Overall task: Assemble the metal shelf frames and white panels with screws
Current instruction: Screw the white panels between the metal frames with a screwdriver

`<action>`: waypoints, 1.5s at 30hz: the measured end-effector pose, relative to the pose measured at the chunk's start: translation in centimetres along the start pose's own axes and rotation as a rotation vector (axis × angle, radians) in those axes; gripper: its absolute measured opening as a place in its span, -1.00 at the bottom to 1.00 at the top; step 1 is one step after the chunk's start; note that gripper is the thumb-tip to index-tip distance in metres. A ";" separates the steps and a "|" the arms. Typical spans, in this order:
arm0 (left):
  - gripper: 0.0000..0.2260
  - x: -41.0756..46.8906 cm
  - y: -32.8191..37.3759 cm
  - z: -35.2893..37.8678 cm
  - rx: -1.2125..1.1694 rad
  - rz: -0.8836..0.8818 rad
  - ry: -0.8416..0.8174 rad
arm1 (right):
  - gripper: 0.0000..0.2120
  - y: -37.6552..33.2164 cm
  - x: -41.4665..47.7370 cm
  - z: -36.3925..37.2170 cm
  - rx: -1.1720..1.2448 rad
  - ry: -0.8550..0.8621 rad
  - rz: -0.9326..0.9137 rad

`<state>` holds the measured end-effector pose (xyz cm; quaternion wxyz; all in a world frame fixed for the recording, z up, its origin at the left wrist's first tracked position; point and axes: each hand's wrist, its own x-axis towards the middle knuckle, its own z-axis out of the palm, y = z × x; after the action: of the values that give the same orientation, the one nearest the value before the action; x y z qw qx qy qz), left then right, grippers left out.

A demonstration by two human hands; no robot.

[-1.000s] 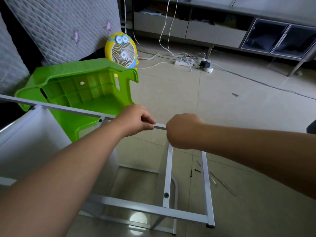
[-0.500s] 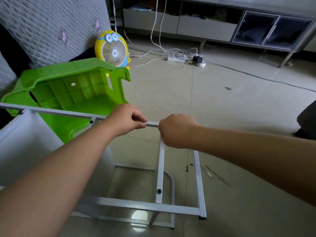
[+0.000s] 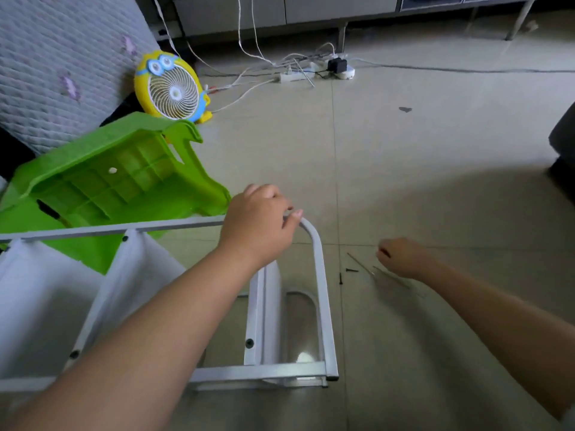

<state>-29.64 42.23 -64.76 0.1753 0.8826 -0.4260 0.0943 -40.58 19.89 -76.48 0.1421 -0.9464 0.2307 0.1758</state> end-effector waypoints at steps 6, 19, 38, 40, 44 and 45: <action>-0.64 -1.0 -1.5 0.7 -0.101 -0.033 0.055 | -0.85 1.5 2.6 7.2 -0.013 -0.023 0.037; -0.57 -1.1 -2.0 1.2 -0.113 -0.049 0.038 | -0.79 2.4 4.2 10.3 -0.034 0.223 0.205; -0.46 -0.9 -1.4 1.4 -0.192 -0.069 0.100 | -0.83 -3.7 -1.8 -3.4 0.300 0.461 -0.165; -0.46 -0.9 -1.2 0.8 -0.240 -0.125 0.156 | -0.81 -5.9 -3.6 -7.0 0.244 0.501 -0.306; -0.49 -1.9 -2.5 -0.9 -0.264 -0.228 0.266 | -0.73 -9.9 -6.6 -12.1 0.120 0.481 -0.451; -0.53 -2.3 -3.2 -1.2 -0.220 -0.228 0.257 | -0.69 -10.7 -6.9 -12.8 0.059 0.466 -0.477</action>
<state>-28.58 46.19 -65.08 0.3329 0.8814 -0.3053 0.1385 -37.71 27.23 -60.18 0.1500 -0.9840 0.0339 -0.0900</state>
